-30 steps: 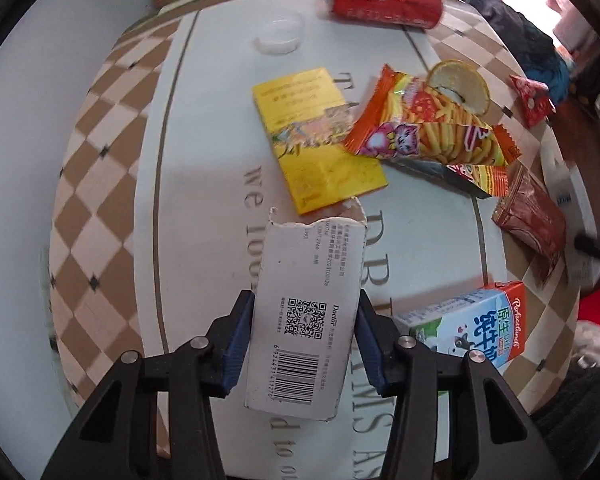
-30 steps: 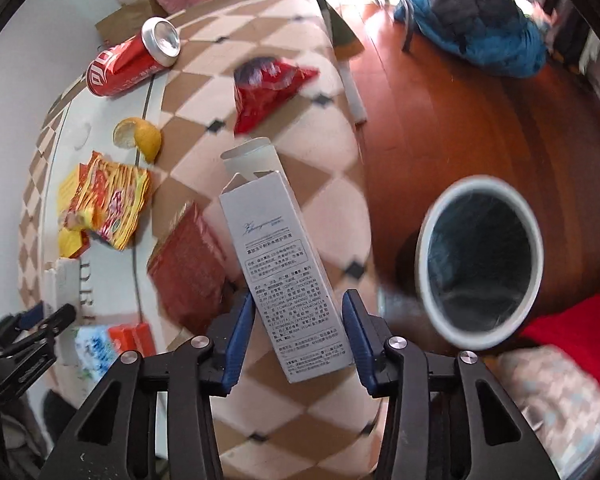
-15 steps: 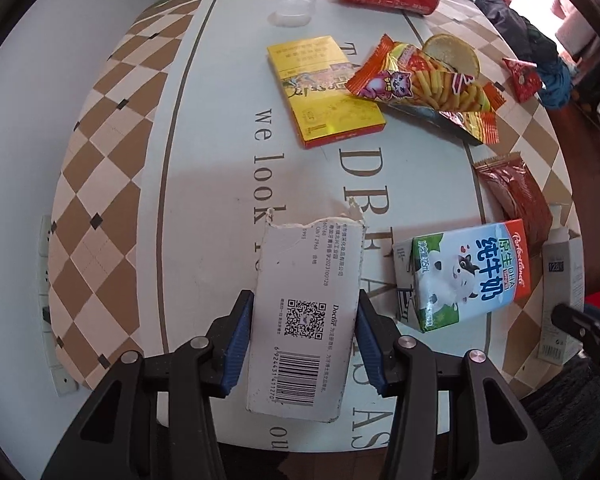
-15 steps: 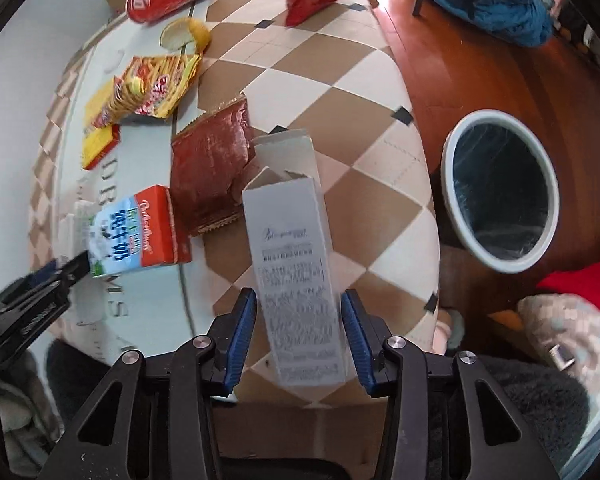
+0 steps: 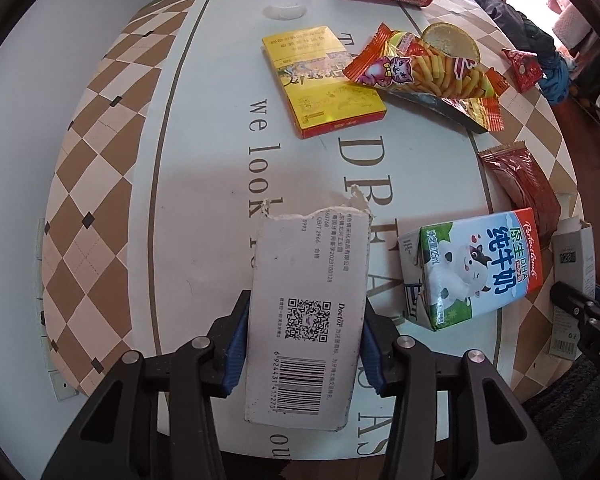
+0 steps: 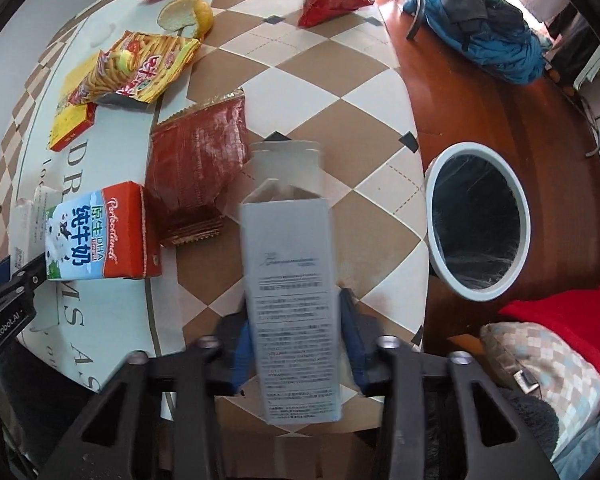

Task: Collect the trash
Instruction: 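Carry both white boxes over the bin and open both tools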

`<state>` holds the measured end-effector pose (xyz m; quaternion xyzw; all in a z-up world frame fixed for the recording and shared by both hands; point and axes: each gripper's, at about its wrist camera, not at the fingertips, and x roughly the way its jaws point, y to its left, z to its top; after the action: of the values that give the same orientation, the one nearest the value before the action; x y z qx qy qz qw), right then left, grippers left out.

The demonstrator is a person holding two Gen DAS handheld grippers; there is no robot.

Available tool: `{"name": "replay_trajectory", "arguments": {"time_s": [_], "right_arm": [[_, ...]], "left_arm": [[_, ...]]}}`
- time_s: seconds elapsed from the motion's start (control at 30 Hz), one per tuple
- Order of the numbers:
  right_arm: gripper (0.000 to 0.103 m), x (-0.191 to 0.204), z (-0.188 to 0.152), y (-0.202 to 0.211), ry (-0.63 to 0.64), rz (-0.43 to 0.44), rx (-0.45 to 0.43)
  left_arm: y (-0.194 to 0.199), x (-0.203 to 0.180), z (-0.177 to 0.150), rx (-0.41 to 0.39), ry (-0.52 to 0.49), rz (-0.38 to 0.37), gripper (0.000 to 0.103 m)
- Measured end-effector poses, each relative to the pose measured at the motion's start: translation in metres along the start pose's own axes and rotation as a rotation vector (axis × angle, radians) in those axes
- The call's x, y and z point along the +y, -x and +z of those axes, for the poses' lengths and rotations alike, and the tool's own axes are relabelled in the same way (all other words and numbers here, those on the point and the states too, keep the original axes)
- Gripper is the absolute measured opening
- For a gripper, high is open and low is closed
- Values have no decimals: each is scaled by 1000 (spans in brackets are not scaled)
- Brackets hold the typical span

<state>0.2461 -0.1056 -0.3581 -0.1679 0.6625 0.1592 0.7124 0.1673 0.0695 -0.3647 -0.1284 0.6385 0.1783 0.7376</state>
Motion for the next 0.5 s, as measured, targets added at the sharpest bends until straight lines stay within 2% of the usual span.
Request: {"name": "replay_trajectory", "arguments": {"time_s": [0.2, 0.5], "right_arm": [[37, 5, -13, 30, 18, -38, -109], [37, -9, -41, 116, -45, 11, -355]], "left_arm": [[43, -3, -13, -69, 3, 22, 44], [153, -7, -36, -294, 36, 40, 44]]}}
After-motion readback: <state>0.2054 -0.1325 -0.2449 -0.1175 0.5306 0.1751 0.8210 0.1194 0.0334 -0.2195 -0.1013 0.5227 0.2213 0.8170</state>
